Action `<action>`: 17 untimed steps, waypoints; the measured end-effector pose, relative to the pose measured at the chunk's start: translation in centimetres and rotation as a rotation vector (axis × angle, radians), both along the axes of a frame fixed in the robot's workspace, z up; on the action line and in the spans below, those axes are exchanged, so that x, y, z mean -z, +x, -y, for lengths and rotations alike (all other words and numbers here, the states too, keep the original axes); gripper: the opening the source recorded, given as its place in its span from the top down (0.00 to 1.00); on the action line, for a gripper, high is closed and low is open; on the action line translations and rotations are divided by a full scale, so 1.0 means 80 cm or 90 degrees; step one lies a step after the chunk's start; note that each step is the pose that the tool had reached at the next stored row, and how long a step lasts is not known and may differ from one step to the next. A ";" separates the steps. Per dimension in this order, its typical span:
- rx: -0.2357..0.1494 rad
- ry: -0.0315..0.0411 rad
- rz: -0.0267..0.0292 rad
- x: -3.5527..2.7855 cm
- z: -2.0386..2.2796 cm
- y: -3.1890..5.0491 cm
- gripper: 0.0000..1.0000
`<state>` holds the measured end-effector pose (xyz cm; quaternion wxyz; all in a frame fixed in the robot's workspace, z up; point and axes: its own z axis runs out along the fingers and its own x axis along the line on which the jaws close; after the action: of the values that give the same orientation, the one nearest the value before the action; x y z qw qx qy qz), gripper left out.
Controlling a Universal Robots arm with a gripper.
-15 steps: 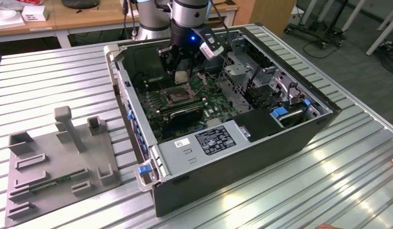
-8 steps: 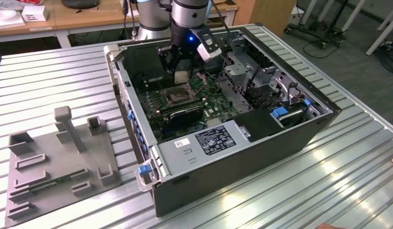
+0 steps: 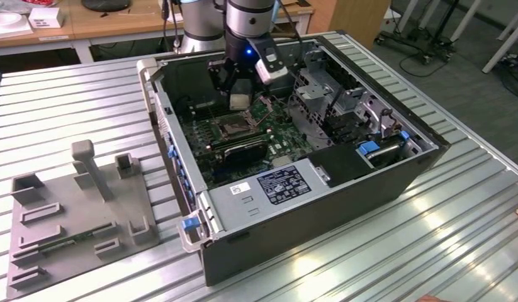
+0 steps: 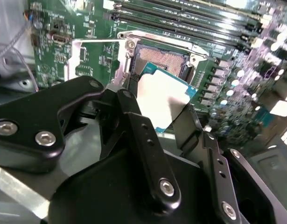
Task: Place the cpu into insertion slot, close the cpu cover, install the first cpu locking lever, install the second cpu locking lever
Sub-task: 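Place the cpu into insertion slot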
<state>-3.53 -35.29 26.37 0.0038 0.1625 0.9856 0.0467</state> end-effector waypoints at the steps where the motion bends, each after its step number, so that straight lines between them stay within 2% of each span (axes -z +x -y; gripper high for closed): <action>1: 0.012 0.0000 0.0000 0.0003 0.0000 0.000 0.46; 17: 0.196 0.0000 0.0000 0.0046 0.0000 0.000 0.46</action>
<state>-3.53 -35.29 26.00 0.0109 0.3116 0.9491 0.0455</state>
